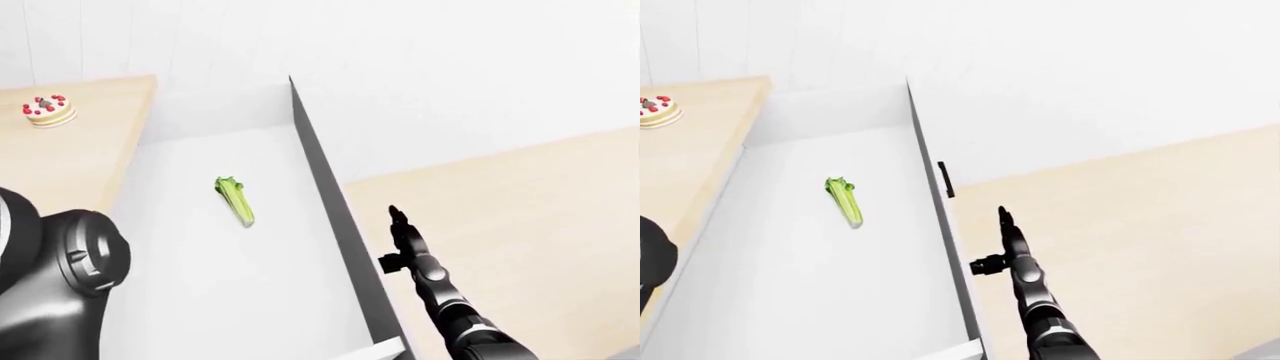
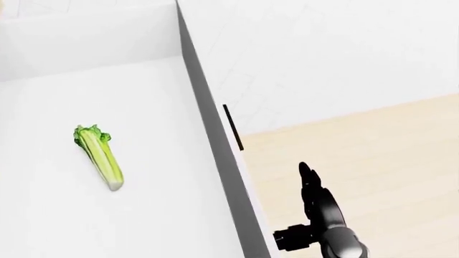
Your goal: Close the right drawer.
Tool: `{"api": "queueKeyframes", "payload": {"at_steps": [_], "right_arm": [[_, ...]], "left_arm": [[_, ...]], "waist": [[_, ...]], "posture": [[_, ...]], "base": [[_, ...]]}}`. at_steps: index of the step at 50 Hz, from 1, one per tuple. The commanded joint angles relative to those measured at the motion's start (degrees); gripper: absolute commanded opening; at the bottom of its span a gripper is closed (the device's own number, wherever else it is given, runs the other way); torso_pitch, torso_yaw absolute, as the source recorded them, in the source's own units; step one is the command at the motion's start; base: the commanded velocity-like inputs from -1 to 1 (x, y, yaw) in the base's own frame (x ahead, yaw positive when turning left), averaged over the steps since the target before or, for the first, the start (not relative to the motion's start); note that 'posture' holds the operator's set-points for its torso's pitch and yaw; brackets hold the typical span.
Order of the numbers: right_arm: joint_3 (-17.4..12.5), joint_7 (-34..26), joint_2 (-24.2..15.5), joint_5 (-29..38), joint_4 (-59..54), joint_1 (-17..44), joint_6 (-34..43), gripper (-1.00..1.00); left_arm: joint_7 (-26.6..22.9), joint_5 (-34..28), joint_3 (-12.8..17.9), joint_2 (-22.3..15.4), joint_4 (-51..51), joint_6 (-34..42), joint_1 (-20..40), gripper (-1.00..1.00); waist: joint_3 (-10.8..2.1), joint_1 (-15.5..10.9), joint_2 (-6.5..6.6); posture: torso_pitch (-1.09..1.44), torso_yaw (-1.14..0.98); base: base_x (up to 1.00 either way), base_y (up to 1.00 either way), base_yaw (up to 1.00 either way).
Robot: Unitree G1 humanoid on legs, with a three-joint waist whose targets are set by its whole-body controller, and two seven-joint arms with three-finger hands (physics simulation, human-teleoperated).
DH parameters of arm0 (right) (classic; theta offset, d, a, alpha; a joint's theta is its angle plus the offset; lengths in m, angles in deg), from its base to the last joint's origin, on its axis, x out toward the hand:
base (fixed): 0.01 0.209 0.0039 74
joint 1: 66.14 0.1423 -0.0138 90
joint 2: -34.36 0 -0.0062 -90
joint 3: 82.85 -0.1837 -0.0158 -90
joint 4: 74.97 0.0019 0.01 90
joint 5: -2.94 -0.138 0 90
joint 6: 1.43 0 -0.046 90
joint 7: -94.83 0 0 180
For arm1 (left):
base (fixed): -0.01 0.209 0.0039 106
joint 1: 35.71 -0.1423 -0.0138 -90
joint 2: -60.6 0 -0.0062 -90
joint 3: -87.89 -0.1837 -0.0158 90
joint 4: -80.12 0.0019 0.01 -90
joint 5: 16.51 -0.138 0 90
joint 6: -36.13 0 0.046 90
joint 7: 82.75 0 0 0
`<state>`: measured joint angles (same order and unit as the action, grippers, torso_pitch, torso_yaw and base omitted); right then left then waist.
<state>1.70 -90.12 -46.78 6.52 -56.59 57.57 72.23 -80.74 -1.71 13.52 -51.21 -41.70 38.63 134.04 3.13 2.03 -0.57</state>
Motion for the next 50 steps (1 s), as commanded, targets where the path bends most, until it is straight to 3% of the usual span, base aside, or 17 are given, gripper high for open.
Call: {"api": "queueKeyframes", "payload": {"at_steps": [1,30,50], "right_arm": [[1.2,-1.0,1.4,1.0,1.5,1.6,-1.2,1.0],[2.0,-1.0,4.0,1.5,2.4,4.8,1.6,1.0],[2.7,-1.0,5.2,1.8,3.1,5.9,3.0,1.0]], "left_arm": [[0.8,0.5,0.4,-0.6,-0.2,0.0,1.6,1.0],[6.1,7.1,1.7,-1.3,0.1,0.0,1.3,1.0],[6.5,8.1,2.0,-1.9,0.2,0.0,1.1,1.0]], "waist": [[-1.34,-0.4,0.3],[-1.21,-0.3,0.78],[-1.12,-0.2,1.05]], "posture": [[0.0,0.0],[0.0,0.0],[0.0,0.0]], "base": [[0.0,0.0,0.0],[0.0,0.0,0.0],[0.0,0.0,0.0]]}}
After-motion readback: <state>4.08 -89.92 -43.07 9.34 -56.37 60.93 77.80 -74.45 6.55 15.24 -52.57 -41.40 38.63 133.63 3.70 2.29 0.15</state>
